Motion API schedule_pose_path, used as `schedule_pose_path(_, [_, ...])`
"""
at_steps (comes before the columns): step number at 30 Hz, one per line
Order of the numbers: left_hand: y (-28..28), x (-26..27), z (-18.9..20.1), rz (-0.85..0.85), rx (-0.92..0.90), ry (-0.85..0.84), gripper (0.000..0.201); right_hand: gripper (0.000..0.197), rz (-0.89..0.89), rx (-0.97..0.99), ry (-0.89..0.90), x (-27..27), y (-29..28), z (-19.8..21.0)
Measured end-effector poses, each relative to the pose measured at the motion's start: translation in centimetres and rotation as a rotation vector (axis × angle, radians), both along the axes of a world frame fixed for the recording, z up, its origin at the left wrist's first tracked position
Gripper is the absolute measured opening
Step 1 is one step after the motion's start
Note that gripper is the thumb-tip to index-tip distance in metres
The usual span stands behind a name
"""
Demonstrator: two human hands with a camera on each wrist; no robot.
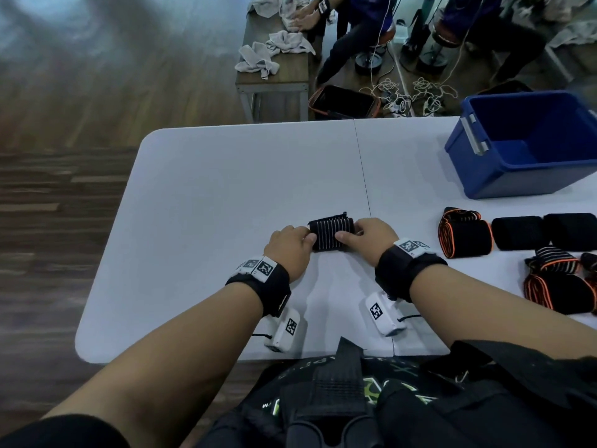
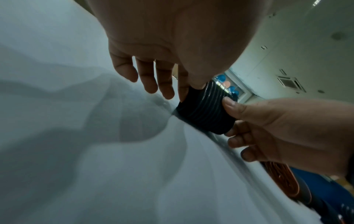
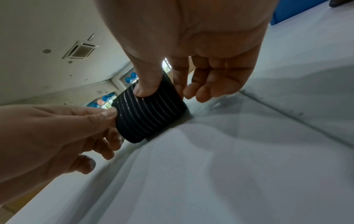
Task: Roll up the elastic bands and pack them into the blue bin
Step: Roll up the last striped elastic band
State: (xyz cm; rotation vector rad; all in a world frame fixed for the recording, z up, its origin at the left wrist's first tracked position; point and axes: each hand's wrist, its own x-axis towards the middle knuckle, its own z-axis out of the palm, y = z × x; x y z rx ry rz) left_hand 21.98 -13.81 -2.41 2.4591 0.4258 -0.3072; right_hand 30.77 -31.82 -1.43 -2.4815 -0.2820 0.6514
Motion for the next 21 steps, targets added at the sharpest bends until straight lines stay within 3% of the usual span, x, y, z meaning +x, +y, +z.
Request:
schedule_pose_path(5, [0.0,1.7,0.6,-0.033,0.051,0.141,0.047,0.058,-0.057,-0.146,0.020,-0.3,1.3,0.6])
schedule_pose_path(8, [-0.1,2.0,0.5,-0.022,0.052,0.135,0.040,0.042,-0.154,-0.096,-0.023,-0.8,1.6,0.4])
schedule_pose_path(10, [0.1,2.0,0.3,0.047,0.024,0.068,0.027,0.043,-0.223,-0.035,-0.042,-1.3,1.4,0.3])
schedule_pose_path(14, [0.2,2.0,0.1,0.141,-0.113,-0.004,0.013,0.033,-0.226,-0.068,-0.079,-1.9,1.2,0.0])
schedule_pose_path(18, [-0.9,2.4,0.1,0.062,-0.156,-0.005,0.012,0.015,-0.312,-0.039,-0.050,-3.1,-0.3,0.5])
schedule_pose_path(21, [-3.6,3.1,0.2,-0.034,-0.170,-0.007,0.008,0.020,-0.416,0.000,-0.020,-4.6,-3.1,1.0])
